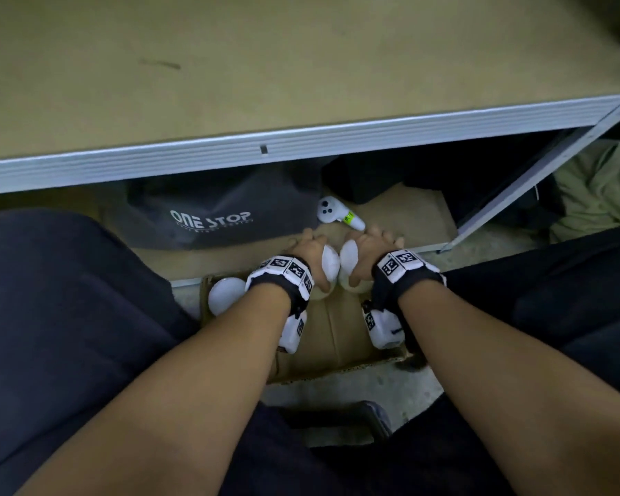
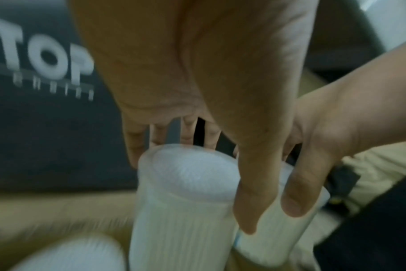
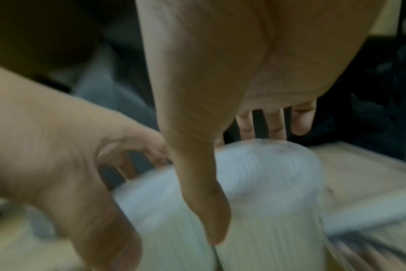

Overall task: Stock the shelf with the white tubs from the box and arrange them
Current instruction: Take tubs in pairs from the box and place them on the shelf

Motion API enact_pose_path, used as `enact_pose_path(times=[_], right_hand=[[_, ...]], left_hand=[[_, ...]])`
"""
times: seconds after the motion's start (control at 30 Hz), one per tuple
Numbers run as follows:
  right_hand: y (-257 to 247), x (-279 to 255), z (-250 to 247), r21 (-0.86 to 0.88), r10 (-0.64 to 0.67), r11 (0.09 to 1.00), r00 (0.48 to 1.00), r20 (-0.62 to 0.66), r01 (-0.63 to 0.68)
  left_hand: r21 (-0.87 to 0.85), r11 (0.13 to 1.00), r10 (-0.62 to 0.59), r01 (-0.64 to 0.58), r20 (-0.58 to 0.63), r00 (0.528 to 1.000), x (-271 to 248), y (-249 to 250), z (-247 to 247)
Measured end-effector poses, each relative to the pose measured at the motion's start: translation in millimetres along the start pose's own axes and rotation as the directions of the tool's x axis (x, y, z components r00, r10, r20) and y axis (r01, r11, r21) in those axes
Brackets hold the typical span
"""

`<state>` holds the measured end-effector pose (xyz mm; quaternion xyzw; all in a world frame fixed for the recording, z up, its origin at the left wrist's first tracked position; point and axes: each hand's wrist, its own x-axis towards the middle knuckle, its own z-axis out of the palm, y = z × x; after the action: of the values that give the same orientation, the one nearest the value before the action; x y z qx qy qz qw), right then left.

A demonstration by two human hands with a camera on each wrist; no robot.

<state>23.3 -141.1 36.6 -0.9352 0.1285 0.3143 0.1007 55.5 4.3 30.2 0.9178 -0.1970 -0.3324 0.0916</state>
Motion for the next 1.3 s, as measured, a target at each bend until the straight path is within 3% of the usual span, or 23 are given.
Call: enact_pose_path(times=[0.13,0.37,0.6,0.87,1.1,1.2,1.3], right_hand=[[-9,-35,-43,-0.026,-0.018,1.000,0.996,-0.083,0.016],[-13,-101,-102,0.026,-0.040,0.999,0.977,-0.210,0.047],[-13,-164,-144,0.093,-0.109,0.983,0.918,-0.380,0.155],[-18,-204,-190,0.185,-0.202,0.907,0.777,-0.597,0.378],[-39,-184,-210,0.256,-0.166,0.795,0.603,-0.780,0.550],[-50,-167,-215,0.237,-0.181,0.786,0.578,-0.796,0.571],[-60,-147,-218,0.232,-0.194,0.788,0.587,-0.786,0.570]], left_hand=[[0.028,1.000,0.011,-0.010,-0.037,0.999,-30,14,-43],[0.014,0.987,0.160,-0.159,-0.109,0.981,-99,41,-125],[-0.011,0.968,0.237,-0.251,-0.285,0.929,-163,51,-174],[-0.113,0.931,0.234,-0.346,-0.541,0.808,-201,42,-211],[-0.226,0.871,0.103,-0.437,-0.785,0.611,-197,31,-221],[-0.253,0.862,0.043,-0.439,-0.827,0.561,-186,25,-222],[-0.266,0.875,0.003,-0.404,-0.833,0.553,-173,18,-220]])
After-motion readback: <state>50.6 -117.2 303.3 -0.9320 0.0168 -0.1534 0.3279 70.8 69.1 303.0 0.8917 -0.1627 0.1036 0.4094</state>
